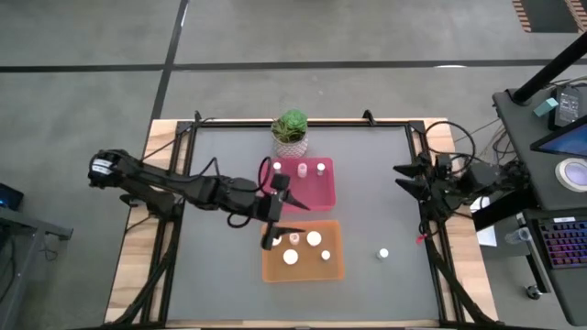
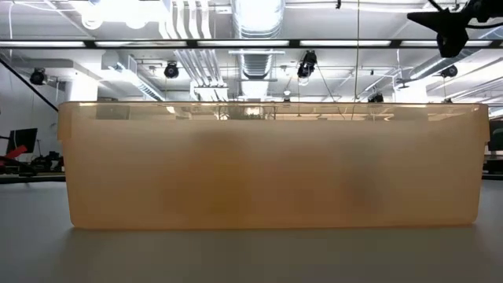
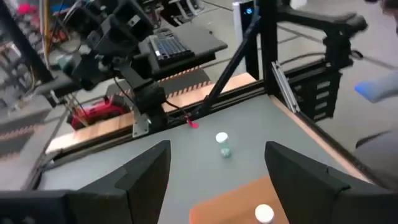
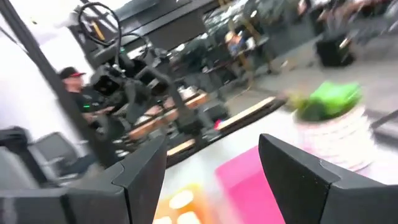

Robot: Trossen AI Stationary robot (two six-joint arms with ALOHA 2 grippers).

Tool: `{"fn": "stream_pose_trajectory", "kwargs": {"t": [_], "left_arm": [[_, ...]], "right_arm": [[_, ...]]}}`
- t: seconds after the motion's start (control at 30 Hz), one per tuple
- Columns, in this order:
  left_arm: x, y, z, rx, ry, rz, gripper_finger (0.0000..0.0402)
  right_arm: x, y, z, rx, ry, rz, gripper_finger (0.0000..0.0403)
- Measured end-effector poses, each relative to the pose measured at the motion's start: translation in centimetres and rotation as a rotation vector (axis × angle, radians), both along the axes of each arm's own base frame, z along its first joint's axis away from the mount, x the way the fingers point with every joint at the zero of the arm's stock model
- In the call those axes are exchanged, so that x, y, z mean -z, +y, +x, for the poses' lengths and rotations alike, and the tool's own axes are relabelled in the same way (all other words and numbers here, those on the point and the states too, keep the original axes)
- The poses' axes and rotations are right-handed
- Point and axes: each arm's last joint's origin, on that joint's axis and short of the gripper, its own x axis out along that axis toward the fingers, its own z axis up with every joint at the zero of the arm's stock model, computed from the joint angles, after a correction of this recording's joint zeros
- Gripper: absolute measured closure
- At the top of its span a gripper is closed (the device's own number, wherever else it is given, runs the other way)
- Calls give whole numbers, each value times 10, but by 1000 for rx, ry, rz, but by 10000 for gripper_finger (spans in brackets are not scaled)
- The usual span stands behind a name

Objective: Pick and place medicine bottles into bin by pill shape (circle, oval)
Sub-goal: Put the blue tablet bottle into the pink bin

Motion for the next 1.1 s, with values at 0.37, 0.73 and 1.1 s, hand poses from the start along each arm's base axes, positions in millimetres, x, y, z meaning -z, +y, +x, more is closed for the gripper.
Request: {"fn": "stream_pose_trajectory", "kwargs": {"t": [0.37, 0.73, 1.1], "left_arm": [[4, -1, -3, 16, 28, 107, 157], [6, 0, -3, -6, 49, 118, 157], [7, 0, -3, -6, 60, 120, 157]], "right_arm": [[15, 19, 35, -248, 195, 358, 156], [46, 42, 77, -335, 649, 630, 156], [33, 48, 94, -129, 1109, 611, 156]]}}
